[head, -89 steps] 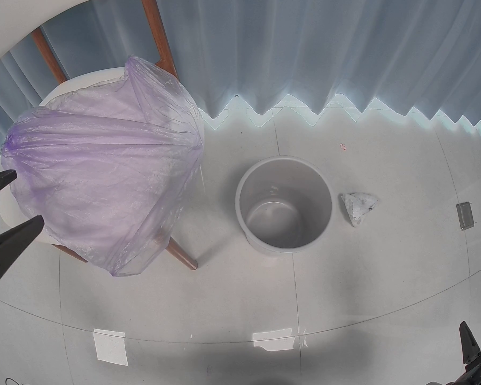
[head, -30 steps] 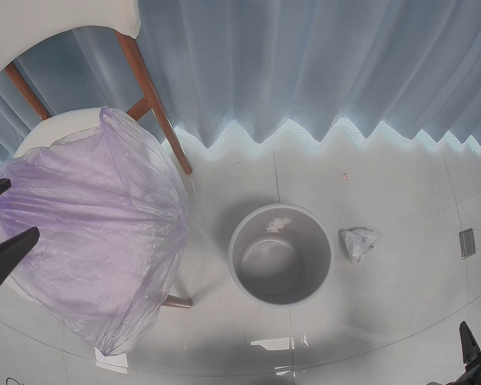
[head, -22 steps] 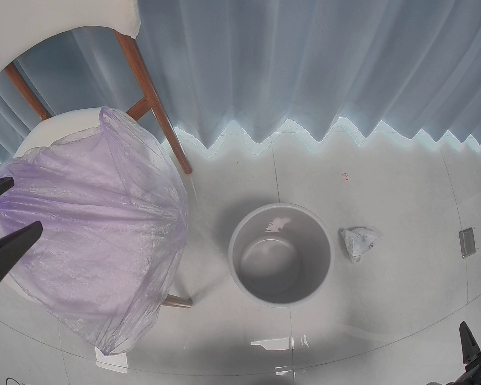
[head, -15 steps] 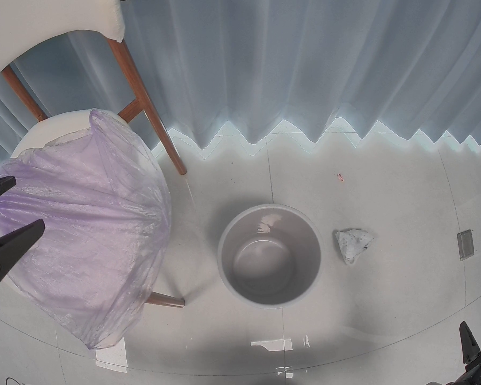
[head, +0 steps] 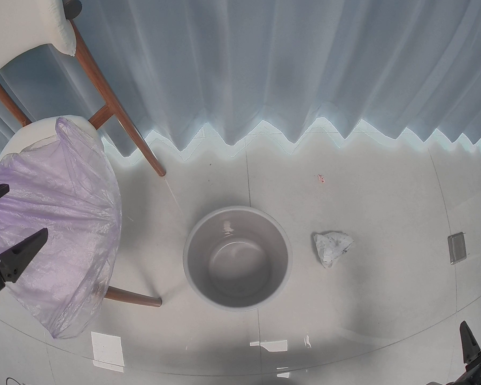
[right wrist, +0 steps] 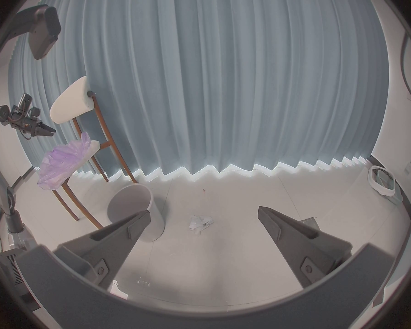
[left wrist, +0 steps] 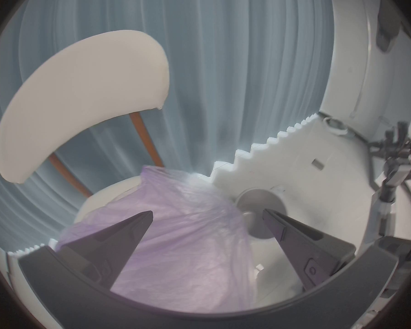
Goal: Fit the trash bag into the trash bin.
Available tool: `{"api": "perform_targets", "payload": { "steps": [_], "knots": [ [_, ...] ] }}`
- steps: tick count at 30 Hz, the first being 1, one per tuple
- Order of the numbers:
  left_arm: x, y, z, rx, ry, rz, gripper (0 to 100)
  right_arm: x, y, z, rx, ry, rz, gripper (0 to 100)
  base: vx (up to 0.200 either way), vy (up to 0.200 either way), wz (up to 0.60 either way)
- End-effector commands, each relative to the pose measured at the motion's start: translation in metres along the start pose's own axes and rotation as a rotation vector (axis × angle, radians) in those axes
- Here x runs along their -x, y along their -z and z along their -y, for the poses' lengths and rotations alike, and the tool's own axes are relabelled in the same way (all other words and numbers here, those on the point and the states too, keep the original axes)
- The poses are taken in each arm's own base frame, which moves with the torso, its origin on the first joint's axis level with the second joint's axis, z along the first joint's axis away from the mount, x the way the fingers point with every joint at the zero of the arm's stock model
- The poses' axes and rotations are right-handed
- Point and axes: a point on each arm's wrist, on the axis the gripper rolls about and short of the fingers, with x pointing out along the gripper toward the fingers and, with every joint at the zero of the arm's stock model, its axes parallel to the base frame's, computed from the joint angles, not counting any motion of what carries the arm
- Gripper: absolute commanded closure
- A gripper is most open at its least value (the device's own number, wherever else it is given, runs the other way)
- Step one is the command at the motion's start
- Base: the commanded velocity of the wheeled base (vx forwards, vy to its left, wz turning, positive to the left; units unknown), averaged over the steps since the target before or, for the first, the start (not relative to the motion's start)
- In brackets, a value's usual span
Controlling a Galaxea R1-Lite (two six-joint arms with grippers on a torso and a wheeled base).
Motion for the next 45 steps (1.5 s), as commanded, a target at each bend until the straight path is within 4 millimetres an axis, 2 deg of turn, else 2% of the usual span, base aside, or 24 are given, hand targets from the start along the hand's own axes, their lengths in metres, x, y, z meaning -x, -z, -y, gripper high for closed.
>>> {"api": "perform_targets", "payload": {
  "steps": [1, 6, 13, 17, 23, 24, 26, 27, 36, 39, 45],
  "knots": [
    [-0.001, 0.003, 0.006, -0.089, -0.024, -0.026, 0, 0.0, 0.005, 0.0, 0.0, -0.002, 0.001, 0, 0.0, 0.0, 0.0],
    [-0.016, 0.0, 0.011, -0.169, -0.006, -0.068, 0, 0.0, 0.005, 0.0, 0.0, 0.0, 0.001, 0, 0.0, 0.0, 0.0],
    [-0.062, -0.018, 0.02, -0.249, 0.04, -0.07, 0, 0.0, 0.005, 0.0, 0.0, -0.002, 0.001, 0, 0.0, 0.0, 0.0],
    [-0.079, -0.029, 0.048, -0.306, 0.026, -0.092, 0, 0.0, 0.005, 0.0, 0.0, -0.002, 0.001, 0, 0.0, 0.0, 0.0],
    [-0.083, -0.032, 0.087, -0.41, -0.151, -0.197, 0, 0.0, 0.005, 0.0, 0.0, -0.002, -0.001, 0, 0.0, 0.0, 0.0],
    [-0.086, -0.031, 0.096, -0.437, -0.182, -0.218, 0, 0.0, 0.005, 0.0, 0.0, -0.002, 0.001, 0, 0.0, 0.0, 0.0],
    [-0.086, -0.031, 0.097, -0.44, -0.186, -0.221, 0, 0.0, 0.005, 0.0, 0.0, 0.0, 0.001, 0, 0.0, 0.0, 0.0],
    [-0.094, -0.03, 0.107, -0.468, -0.24, -0.257, 0, 0.0, 0.005, 0.0, 0.0, -0.002, 0.001, 0, 0.0, 0.0, 0.0],
    [-0.138, -0.014, 0.141, -0.531, -0.323, -0.332, 0, 0.0, 0.005, 0.0, 0.0, -0.002, -0.001, 0, 0.0, 0.0, 0.0],
    [-0.144, -0.006, 0.142, -0.558, -0.373, -0.377, 0, 0.0, 0.005, 0.0, 0.0, -0.002, 0.001, 0, 0.0, 0.0, 0.0],
    [-0.154, 0.008, 0.132, -0.574, -0.418, -0.449, 0, 0.0, 0.005, 0.0, 0.0, -0.002, 0.001, 0, 0.0, 0.0, 0.0]
  ]
}}
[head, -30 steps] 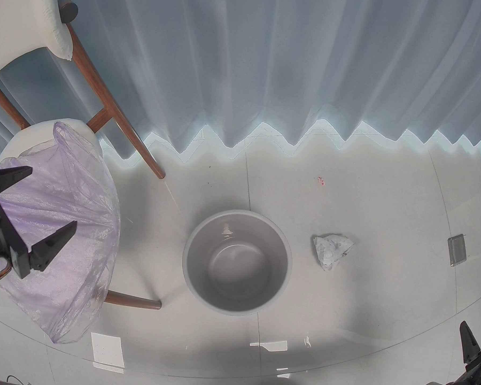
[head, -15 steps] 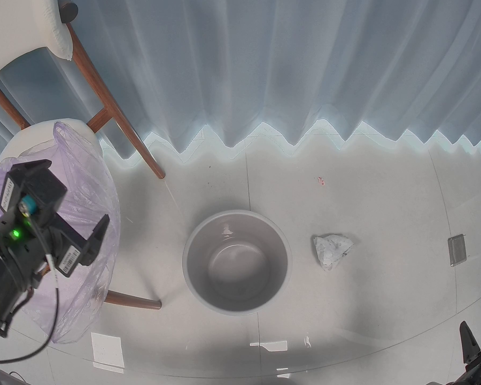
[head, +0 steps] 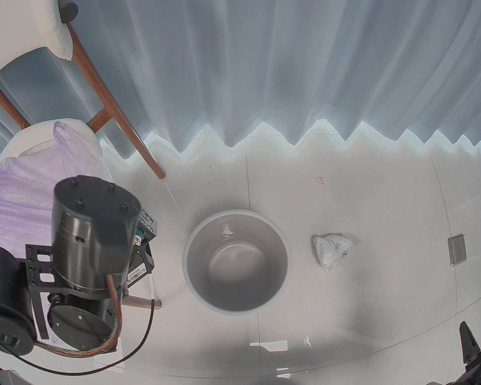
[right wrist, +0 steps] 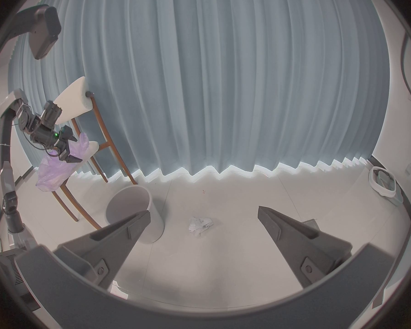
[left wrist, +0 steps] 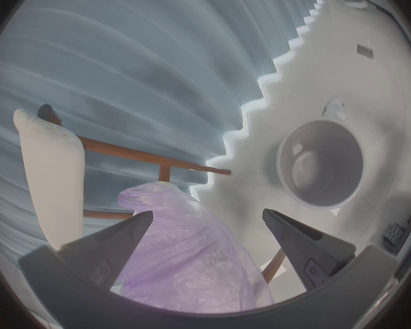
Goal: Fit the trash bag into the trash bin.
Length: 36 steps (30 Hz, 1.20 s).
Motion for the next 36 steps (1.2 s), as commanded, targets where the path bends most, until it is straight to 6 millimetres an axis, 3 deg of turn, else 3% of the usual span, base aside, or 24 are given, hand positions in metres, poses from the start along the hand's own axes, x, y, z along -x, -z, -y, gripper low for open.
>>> {"api": "perform_targets", "payload": {
  "steps": [1, 24, 25, 36],
  "knots": [
    [-0.018, 0.005, 0.013, -0.05, -0.01, -0.068, 0, 0.0, 0.005, 0.0, 0.0, -0.001, 0.0, 0, 0.0, 0.0, 0.0],
    [-0.045, 0.013, 0.009, -0.019, -0.085, -0.167, 0, 0.0, 0.005, 0.0, 0.0, 0.0, 0.0, 0, 0.0, 0.0, 0.0],
    [-0.045, 0.013, 0.009, -0.02, -0.085, -0.168, 100, 0.0, 0.005, 0.0, 0.0, -0.001, 0.0, 0, 0.0, 0.0, 0.0],
    [-0.041, 0.026, 0.01, -0.045, -0.075, -0.18, 100, 0.0, 0.005, 0.0, 0.0, -0.001, 0.0, 0, 0.0, 0.0, 0.0]
  ]
}}
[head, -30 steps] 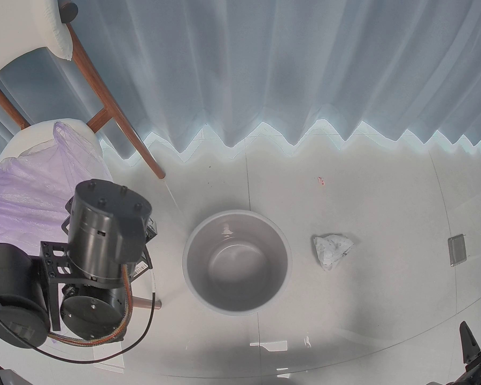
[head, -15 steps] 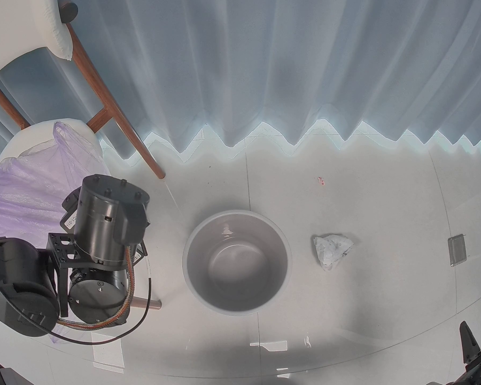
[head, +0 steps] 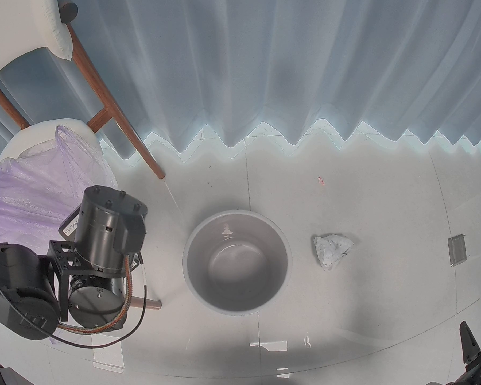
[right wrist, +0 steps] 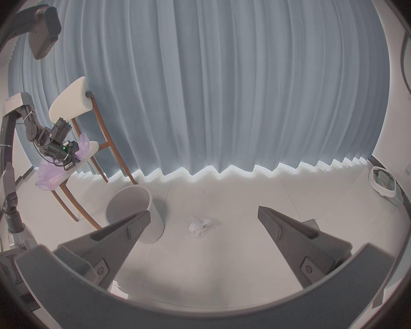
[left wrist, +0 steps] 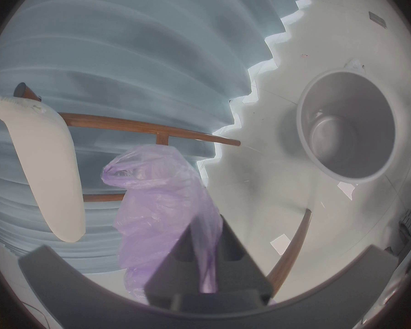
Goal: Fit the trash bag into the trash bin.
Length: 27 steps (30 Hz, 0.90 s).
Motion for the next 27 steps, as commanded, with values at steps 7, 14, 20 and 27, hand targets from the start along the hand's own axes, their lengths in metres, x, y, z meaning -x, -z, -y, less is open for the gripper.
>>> {"api": "perform_targets", "payload": {
  "steps": [7, 14, 20, 27],
  "knots": [
    [0.024, 0.013, -0.03, 0.066, 0.114, 0.161, 100, 0.0, 0.005, 0.0, 0.0, -0.001, 0.001, 0, 0.0, 0.0, 0.0],
    [0.034, 0.02, -0.057, 0.192, 0.211, 0.288, 100, 0.0, 0.005, 0.0, 0.0, -0.001, 0.001, 0, 0.0, 0.0, 0.0],
    [0.039, 0.014, -0.063, 0.356, 0.32, 0.367, 100, 0.0, 0.005, 0.0, 0.0, 0.001, 0.001, 0, 0.0, 0.0, 0.0],
    [0.05, 0.017, -0.08, 0.488, 0.428, 0.469, 100, 0.0, 0.005, 0.0, 0.0, -0.001, -0.001, 0, 0.0, 0.0, 0.0]
  ]
}}
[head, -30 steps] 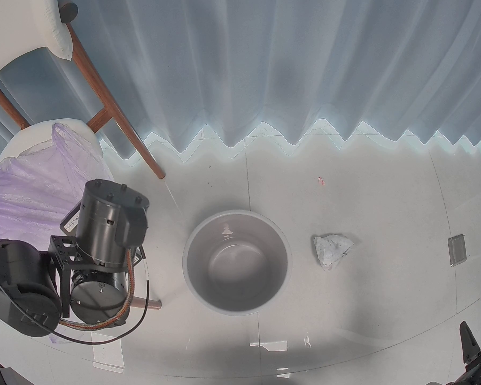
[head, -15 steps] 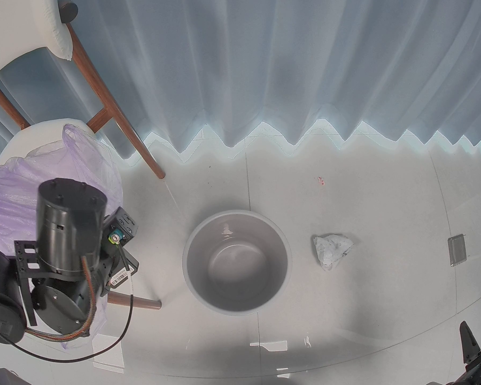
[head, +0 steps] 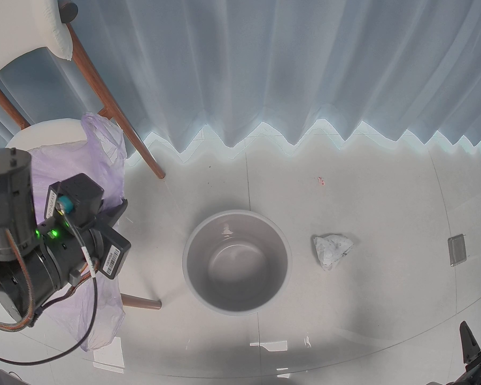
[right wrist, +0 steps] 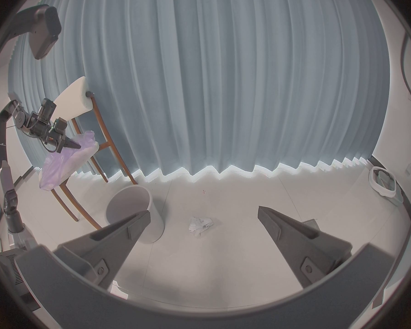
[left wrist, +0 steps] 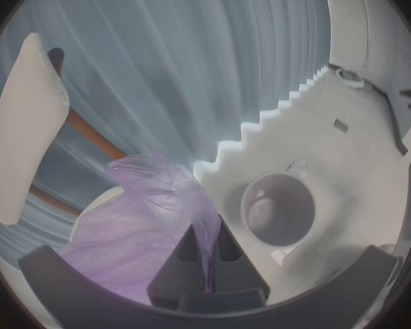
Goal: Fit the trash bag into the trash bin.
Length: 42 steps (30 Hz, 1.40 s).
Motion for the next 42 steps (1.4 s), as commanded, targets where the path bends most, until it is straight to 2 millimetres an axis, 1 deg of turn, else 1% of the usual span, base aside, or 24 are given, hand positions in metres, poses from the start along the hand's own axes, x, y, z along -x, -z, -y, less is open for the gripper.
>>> {"api": "perform_targets", "payload": {
  "steps": [1, 4, 8, 9, 11, 15, 17, 18, 19, 23, 27, 29, 30, 31, 32, 34, 37, 38, 42],
  "knots": [
    [0.015, -0.008, -0.008, 0.131, 0.013, 0.062, 100, 0.0, 0.005, 0.0, 0.0, 0.0, 0.0, 0, 0.0, 0.0, 0.0],
    [0.022, -0.015, 0.0, 0.235, 0.076, 0.086, 100, 0.0, 0.005, 0.0, 0.0, 0.0, 0.0, 0, 0.0, 0.0, 0.0],
    [0.031, -0.022, 0.007, 0.307, 0.178, 0.098, 100, 0.0, 0.005, 0.0, 0.0, -0.001, 0.0, 0, 0.0, 0.0, 0.0],
    [0.036, -0.025, 0.007, 0.342, 0.243, 0.117, 100, 0.0, 0.005, 0.0, 0.0, -0.001, 0.0, 0, 0.0, 0.0, 0.0],
    [0.041, -0.026, 0.002, 0.361, 0.286, 0.145, 100, 0.0, 0.005, 0.0, 0.0, -0.001, 0.0, 0, 0.0, 0.0, 0.0],
    [0.062, -0.026, -0.012, 0.387, 0.428, 0.231, 100, 0.0, 0.005, 0.0, 0.0, 0.0, 0.0, 0, 0.0, 0.0, 0.0],
    [0.07, -0.023, -0.018, 0.381, 0.493, 0.243, 100, 0.0, 0.005, 0.0, 0.0, -0.001, 0.0, 0, 0.0, 0.0, 0.0],
    [0.07, -0.023, -0.018, 0.381, 0.493, 0.243, 100, 0.0, 0.005, 0.0, 0.0, -0.001, 0.0, 0, 0.0, 0.0, 0.0],
    [0.074, -0.018, -0.022, 0.371, 0.531, 0.228, 100, 0.0, 0.005, 0.0, 0.0, 0.0, 0.0, 0, 0.0, 0.0, 0.0],
    [0.081, -0.01, -0.023, 0.366, 0.571, 0.215, 100, 0.0, 0.005, 0.0, 0.0, -0.001, 0.0, 0, 0.0, 0.0, 0.0],
    [0.084, -0.009, -0.021, 0.408, 0.62, 0.211, 100, 0.0, 0.005, 0.0, 0.0, -0.001, 0.0, 0, 0.0, 0.0, 0.0],
    [0.097, -0.01, -0.024, 0.481, 0.71, 0.239, 100, 0.0, 0.005, 0.0, 0.0, 0.0, 0.0, 0, 0.0, 0.0, 0.0],
    [0.097, -0.01, -0.024, 0.483, 0.716, 0.24, 100, 0.0, 0.005, 0.0, 0.0, -0.001, -0.001, 0, 0.0, 0.0, 0.0],
    [0.104, -0.012, -0.026, 0.503, 0.766, 0.263, 100, 0.0, 0.005, 0.0, 0.0, 0.0, -0.001, 0, 0.0, 0.0, 0.0],
    [0.105, -0.013, -0.027, 0.51, 0.791, 0.272, 100, 0.0, 0.005, 0.0, 0.0, 0.0, -0.001, 0, 0.0, 0.0, 0.0],
    [0.108, -0.016, -0.029, 0.525, 0.843, 0.288, 100, 0.0, 0.005, 0.0, 0.0, 0.0, -0.001, 0, 0.0, 0.0, 0.0],
    [0.108, -0.017, -0.029, 0.527, 0.856, 0.291, 100, 0.0, 0.005, 0.0, 0.0, 0.0, -0.001, 0, 0.0, 0.0, 0.0],
    [0.111, -0.023, -0.031, 0.55, 0.951, 0.35, 100, 0.0, 0.005, 0.0, 0.0, -0.001, -0.001, 0, 0.0, 0.0, 0.0],
    [0.112, -0.032, -0.035, 0.606, 0.975, 0.439, 100, 0.0, 0.005, 0.0, 0.0, 0.0, -0.001, 0, 0.0, 0.0, 0.0]
  ]
}}
